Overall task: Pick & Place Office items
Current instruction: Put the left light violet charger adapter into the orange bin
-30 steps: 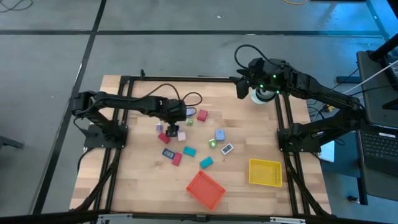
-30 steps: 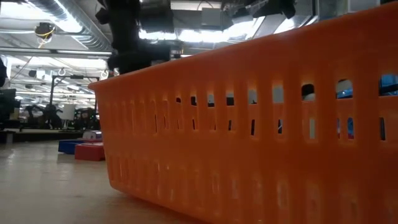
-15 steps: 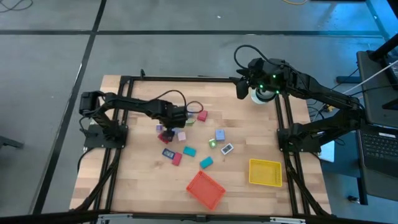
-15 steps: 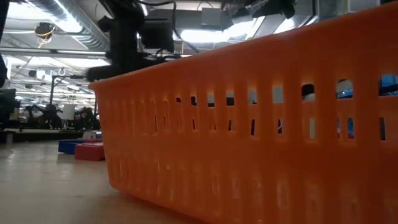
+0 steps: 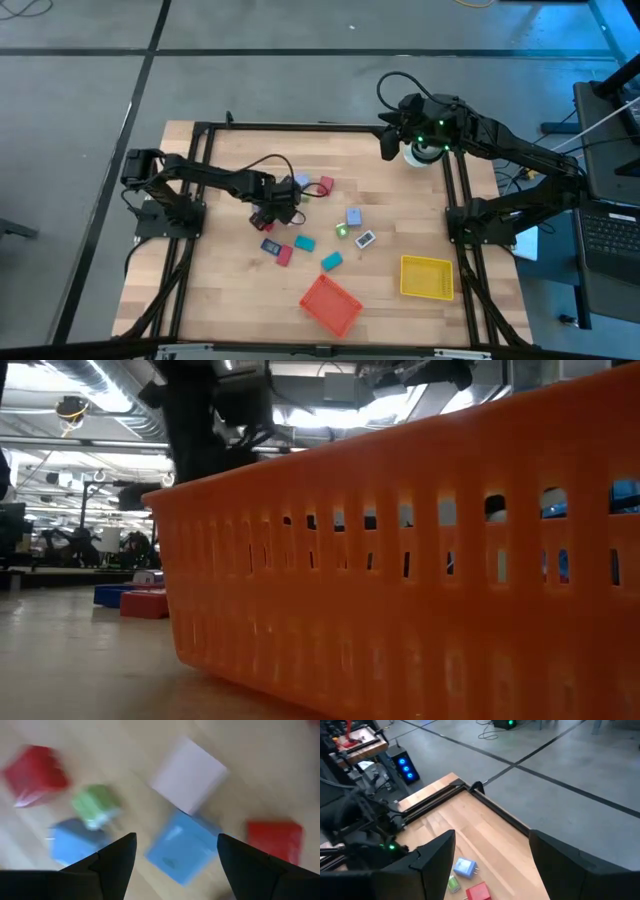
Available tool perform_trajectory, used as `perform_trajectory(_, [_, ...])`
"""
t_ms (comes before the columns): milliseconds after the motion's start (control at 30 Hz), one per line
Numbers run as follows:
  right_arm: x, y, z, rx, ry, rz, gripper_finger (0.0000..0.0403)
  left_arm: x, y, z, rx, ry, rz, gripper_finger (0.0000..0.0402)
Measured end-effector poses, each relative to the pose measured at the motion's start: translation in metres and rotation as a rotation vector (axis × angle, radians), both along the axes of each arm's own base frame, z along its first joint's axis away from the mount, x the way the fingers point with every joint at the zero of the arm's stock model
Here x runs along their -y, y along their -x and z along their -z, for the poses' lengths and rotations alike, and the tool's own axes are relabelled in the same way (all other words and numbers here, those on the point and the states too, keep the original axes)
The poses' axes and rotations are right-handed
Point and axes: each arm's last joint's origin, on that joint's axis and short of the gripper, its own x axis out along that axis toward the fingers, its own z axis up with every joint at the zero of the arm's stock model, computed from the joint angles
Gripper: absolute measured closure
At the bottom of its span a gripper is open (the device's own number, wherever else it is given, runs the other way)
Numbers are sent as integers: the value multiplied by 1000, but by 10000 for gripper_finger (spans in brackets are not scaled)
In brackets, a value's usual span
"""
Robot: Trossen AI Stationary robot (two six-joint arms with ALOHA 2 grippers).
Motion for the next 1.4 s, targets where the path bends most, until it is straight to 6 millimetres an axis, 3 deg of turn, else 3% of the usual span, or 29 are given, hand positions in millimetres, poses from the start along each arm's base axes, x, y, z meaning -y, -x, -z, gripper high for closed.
perform_trajectory(267, [0, 0, 0, 13, -16, 4, 142, 0, 15, 19, -103, -63, 125, 128])
perform_trajectory(467, [0, -2, -3, 45, -16, -20, 142, 0, 8, 12, -45, -45, 75, 127])
perform_trajectory(667, [0, -2, -3, 46, -17, -21, 142, 1, 6, 10, -49, -78, 134, 125])
perform_trajectory(900, [-2, -2, -3, 54, -37, -65, 142, -12, -2, 26, -78, -70, 159, 124])
perform_trajectory(1100, [-2, -4, -3, 60, -33, -64, 142, -28, -6, 42, -107, -38, 113, 116])
perform_trajectory(1267, [-1, -6, -2, 57, -31, -64, 142, -29, -10, 39, -89, 9, 55, 116])
perform_trajectory(1400, [-1, -8, -3, 70, -25, -62, 142, -29, -10, 48, -135, 43, -18, 138])
